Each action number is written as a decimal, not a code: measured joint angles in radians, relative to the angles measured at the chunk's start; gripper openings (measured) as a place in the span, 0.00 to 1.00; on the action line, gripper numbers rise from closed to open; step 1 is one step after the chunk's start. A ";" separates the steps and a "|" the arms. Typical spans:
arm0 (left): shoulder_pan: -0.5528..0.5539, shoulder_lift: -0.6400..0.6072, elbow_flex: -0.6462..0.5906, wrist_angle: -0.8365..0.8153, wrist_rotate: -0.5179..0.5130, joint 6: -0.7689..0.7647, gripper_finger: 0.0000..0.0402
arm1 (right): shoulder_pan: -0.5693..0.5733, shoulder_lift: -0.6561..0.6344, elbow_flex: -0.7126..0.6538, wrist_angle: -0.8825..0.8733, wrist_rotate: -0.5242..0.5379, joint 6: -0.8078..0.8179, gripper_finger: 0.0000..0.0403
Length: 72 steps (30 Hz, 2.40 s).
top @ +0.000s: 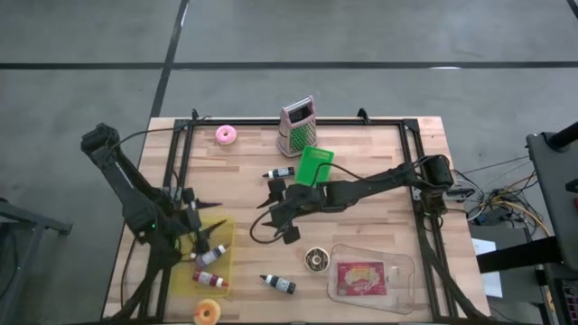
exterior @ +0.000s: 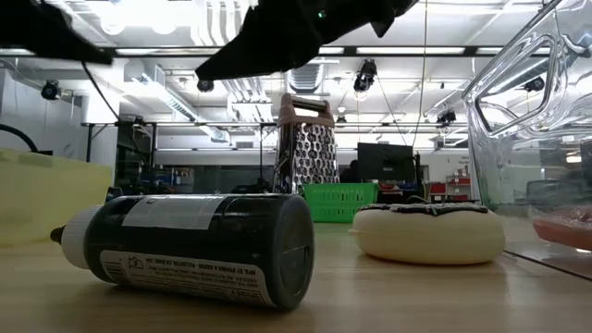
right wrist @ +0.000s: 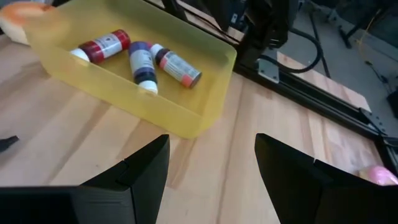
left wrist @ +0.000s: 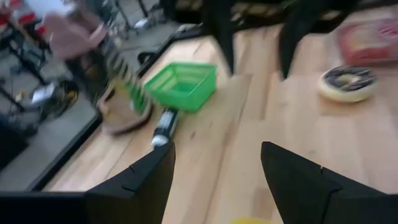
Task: Pick & Place Food Item
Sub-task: Put the pink donut into the green bin
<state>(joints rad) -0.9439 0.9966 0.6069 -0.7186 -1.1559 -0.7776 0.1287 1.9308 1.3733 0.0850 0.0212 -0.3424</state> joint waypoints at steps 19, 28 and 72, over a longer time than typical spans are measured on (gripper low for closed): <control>0.373 -0.512 -0.433 0.867 0.380 0.788 0.56 | -0.042 -0.154 -0.140 0.180 -0.154 -0.068 0.57; 0.606 -0.507 -0.432 0.844 0.605 0.808 0.56 | -0.086 -0.452 -0.399 0.200 -0.231 0.026 0.57; 1.316 -0.042 -0.177 0.654 0.947 0.706 0.56 | -0.100 -0.705 -0.753 0.384 -0.124 0.073 0.57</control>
<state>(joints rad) 0.3721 0.9550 0.4295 -0.0641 -0.2086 -0.0719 0.0292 1.2255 0.6205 0.4689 -0.1024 -0.2691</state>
